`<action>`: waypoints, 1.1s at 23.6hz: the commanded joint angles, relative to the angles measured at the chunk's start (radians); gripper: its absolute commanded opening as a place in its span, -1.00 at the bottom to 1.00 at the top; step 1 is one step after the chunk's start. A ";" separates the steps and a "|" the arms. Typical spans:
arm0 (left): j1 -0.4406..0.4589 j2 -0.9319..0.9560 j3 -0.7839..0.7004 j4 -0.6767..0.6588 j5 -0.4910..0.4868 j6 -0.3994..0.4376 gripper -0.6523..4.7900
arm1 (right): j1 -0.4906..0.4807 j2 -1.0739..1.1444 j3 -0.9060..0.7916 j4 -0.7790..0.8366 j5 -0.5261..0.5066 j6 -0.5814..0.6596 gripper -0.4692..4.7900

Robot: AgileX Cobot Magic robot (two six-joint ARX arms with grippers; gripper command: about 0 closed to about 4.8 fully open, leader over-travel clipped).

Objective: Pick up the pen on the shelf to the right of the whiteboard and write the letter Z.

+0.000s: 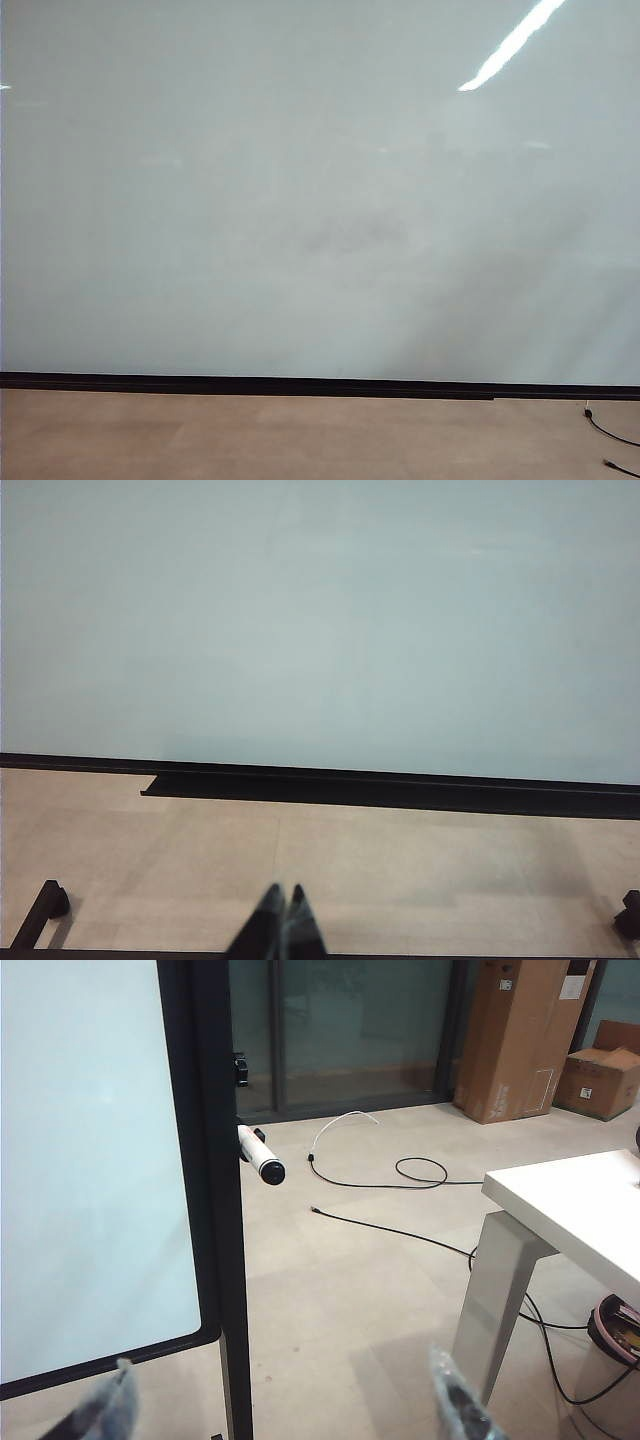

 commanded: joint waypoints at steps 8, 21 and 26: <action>0.000 0.000 0.002 0.010 0.000 0.004 -0.78 | 0.000 0.000 0.005 0.014 -0.054 0.018 0.99; 0.000 0.000 0.002 0.011 0.000 0.004 -0.78 | -0.001 0.003 0.005 0.051 -0.058 0.016 1.00; 0.000 0.000 0.002 0.011 0.000 0.004 -0.78 | -0.001 0.071 0.007 0.126 -0.055 -0.001 1.00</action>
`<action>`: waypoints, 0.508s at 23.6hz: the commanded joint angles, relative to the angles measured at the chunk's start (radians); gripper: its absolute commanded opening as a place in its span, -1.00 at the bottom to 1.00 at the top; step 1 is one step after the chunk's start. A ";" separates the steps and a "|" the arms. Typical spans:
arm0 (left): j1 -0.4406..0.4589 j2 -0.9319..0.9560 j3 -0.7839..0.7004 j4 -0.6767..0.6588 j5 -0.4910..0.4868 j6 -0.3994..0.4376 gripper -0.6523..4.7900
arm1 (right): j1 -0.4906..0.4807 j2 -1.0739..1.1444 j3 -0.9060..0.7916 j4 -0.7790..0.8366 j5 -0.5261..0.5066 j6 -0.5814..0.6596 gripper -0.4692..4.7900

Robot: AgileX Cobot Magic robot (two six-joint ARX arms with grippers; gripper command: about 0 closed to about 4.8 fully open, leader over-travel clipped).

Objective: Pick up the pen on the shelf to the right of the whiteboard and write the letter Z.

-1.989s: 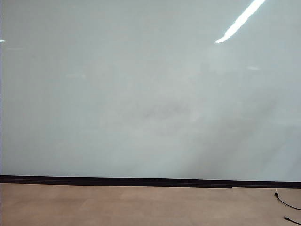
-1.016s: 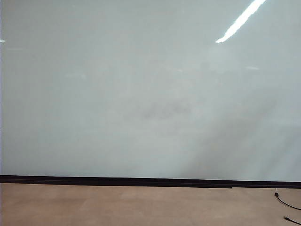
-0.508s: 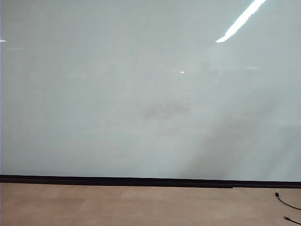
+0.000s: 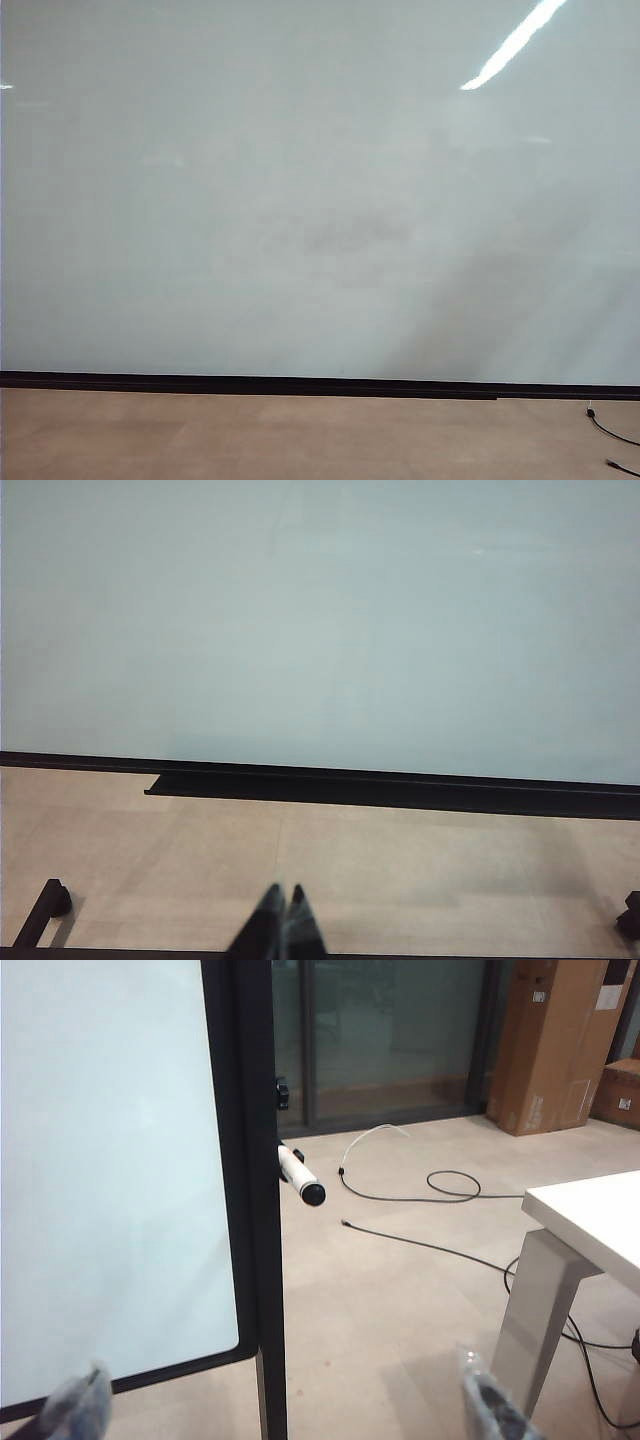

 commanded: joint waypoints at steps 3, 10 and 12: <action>0.000 0.000 0.002 0.011 0.000 0.004 -0.78 | -0.001 0.108 0.017 0.128 -0.007 -0.031 1.00; 0.000 0.000 0.002 0.010 0.000 0.004 -0.78 | -0.036 0.386 0.056 0.360 -0.053 -0.056 1.00; 0.000 0.000 0.002 0.010 0.000 0.004 -0.78 | -0.060 0.454 0.056 0.420 -0.085 -0.056 1.00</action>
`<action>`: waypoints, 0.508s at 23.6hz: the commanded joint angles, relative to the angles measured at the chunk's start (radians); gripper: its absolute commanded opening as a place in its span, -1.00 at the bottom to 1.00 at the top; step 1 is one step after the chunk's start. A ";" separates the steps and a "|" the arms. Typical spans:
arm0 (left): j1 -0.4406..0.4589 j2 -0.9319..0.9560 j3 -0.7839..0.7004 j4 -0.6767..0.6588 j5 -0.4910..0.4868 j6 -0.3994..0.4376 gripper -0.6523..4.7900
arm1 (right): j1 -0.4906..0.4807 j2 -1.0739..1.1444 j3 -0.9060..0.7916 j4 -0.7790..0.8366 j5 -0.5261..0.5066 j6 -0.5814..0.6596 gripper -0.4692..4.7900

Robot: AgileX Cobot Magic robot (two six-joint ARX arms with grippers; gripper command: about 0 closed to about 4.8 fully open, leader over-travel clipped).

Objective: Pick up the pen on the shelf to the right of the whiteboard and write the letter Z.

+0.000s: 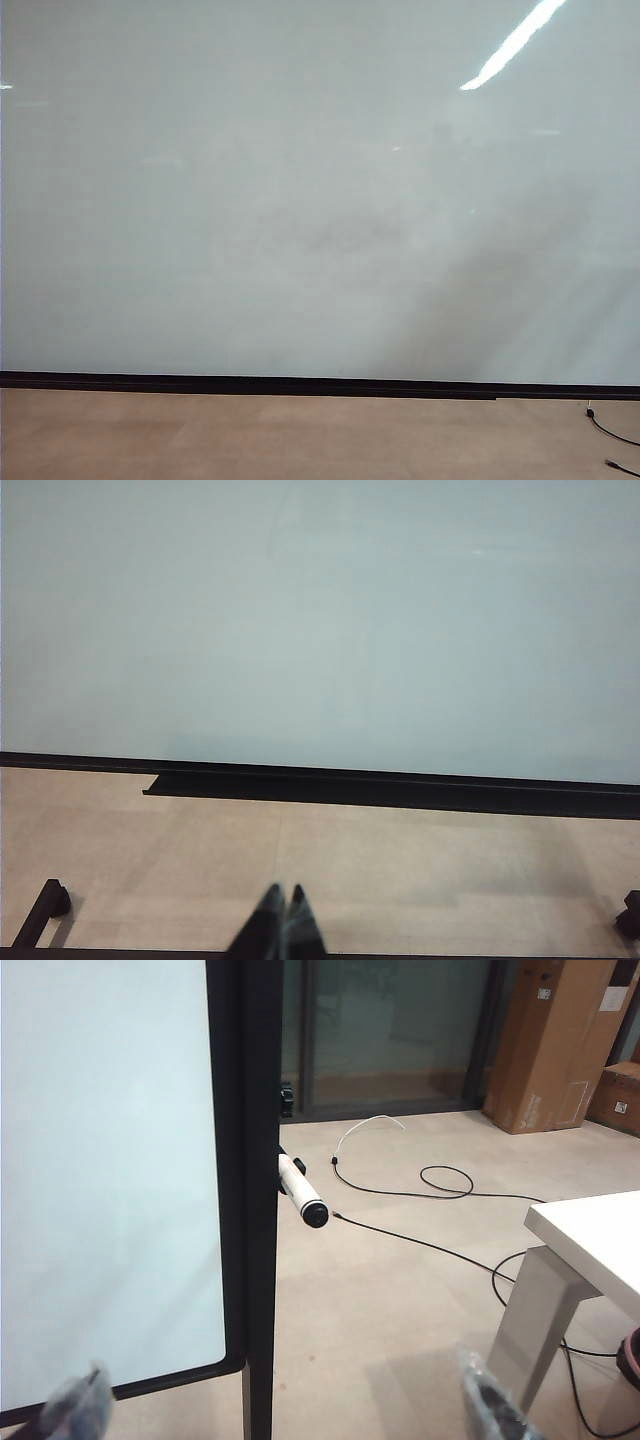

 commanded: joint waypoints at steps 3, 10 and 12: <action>0.000 0.000 0.002 0.010 0.000 0.004 -0.78 | -0.076 0.197 0.005 0.222 -0.122 -0.003 1.00; 0.000 0.000 0.002 0.011 0.000 0.004 -0.78 | -0.187 0.461 0.004 0.486 -0.289 -0.008 1.00; 0.000 0.000 0.002 0.011 0.000 0.004 -0.78 | -0.211 0.518 0.004 0.562 -0.323 -0.023 1.00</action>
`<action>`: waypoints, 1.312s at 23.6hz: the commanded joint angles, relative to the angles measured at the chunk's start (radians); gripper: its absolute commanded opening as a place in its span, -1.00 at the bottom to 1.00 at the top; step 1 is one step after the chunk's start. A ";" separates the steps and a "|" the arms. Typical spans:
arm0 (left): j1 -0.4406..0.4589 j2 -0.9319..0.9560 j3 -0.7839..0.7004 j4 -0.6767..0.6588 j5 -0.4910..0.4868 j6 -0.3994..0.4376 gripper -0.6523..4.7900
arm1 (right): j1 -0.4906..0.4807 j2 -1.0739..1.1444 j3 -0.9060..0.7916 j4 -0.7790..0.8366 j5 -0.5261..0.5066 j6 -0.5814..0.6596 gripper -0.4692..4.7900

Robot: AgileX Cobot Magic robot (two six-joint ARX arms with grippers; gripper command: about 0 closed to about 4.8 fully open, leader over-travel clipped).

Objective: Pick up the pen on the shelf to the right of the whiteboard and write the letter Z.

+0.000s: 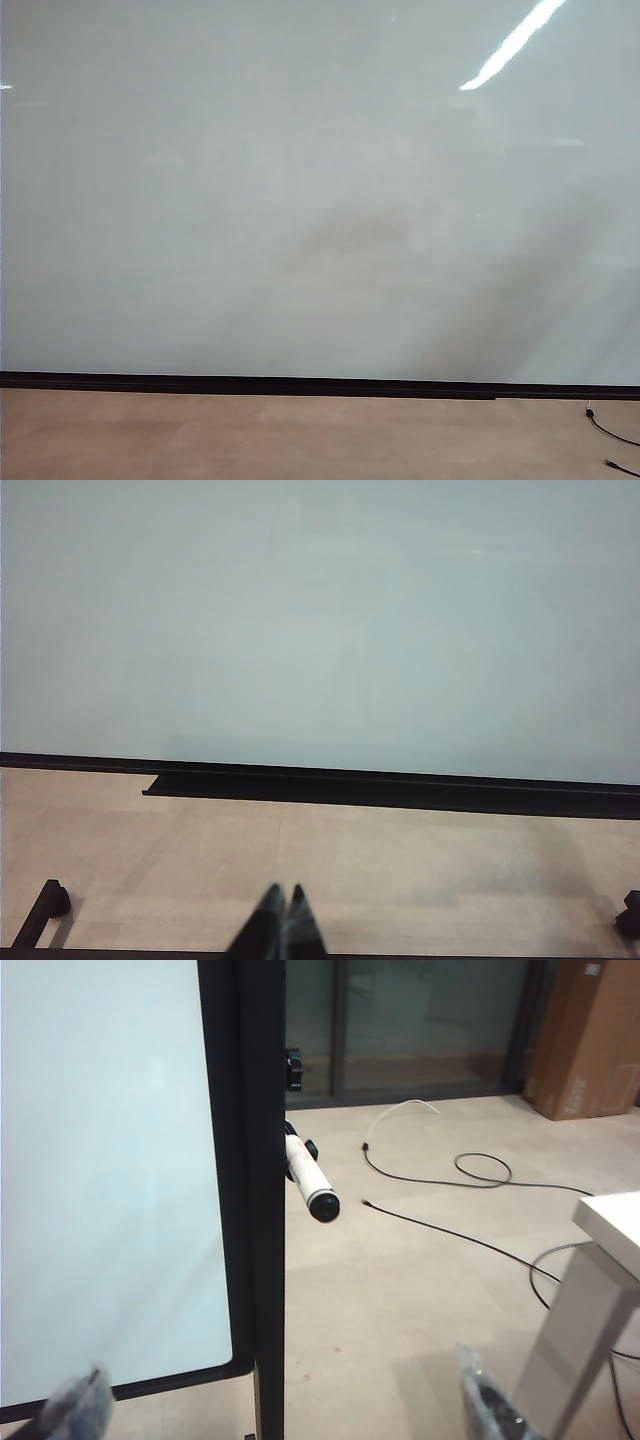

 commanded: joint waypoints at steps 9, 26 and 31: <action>0.000 0.000 0.002 0.010 0.000 0.004 -0.78 | -0.172 0.545 0.031 0.657 -0.283 0.006 1.00; 0.000 0.000 0.002 0.011 0.000 0.004 -0.78 | -0.181 0.914 0.327 0.656 -0.477 -0.009 1.00; 0.000 0.000 0.002 0.011 0.000 0.004 -0.78 | -0.183 1.033 0.435 0.656 -0.517 0.092 1.00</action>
